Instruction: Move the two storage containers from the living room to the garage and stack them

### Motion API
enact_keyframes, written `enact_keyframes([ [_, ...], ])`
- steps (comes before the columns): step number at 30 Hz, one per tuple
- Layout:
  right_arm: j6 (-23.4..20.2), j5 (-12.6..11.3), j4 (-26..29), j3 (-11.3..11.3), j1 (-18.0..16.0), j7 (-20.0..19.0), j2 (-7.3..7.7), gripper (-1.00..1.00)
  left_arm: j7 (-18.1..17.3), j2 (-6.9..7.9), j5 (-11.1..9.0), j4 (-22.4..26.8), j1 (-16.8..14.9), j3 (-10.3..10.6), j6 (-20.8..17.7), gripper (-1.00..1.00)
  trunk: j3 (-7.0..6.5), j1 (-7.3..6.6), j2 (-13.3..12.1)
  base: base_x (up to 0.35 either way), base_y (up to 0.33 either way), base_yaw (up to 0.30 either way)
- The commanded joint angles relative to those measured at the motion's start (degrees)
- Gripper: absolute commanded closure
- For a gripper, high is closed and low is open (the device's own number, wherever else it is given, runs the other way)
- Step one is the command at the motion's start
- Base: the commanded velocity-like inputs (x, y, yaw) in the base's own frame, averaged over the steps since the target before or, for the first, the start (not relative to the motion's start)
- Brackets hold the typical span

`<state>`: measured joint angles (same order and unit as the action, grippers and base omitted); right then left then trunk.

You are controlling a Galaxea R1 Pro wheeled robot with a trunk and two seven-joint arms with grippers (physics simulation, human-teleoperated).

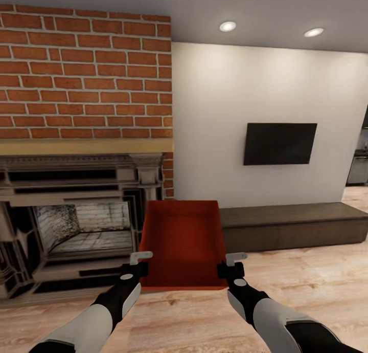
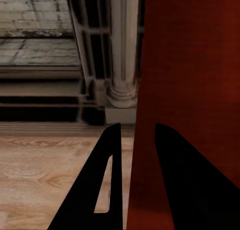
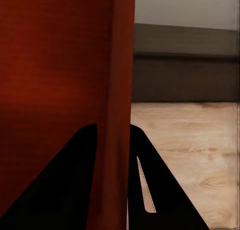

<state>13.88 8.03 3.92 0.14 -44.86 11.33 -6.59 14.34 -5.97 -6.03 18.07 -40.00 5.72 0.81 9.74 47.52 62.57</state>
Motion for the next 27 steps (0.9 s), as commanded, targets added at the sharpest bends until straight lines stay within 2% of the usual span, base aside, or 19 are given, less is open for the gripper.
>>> enact_keyframes([
  [1, 0.2, -0.3, -0.2, -1.8, 0.0, 0.5, 0.0, 1.0, 1.3, 0.17, 0.5, 0.2, -0.1, -0.7, 2.4, 1.0, 0.06, 0.0, 0.1, 0.0, 0.0, -0.273],
  [27, 0.2, -0.3, -0.2, -1.8, 0.0, 0.5, 0.0, 1.0, 1.3, 0.0, 0.5, 0.3, -0.1, -0.8, 2.4, 1.0, -0.04, 0.0, 0.1, 0.0, 0.0, -0.273],
])
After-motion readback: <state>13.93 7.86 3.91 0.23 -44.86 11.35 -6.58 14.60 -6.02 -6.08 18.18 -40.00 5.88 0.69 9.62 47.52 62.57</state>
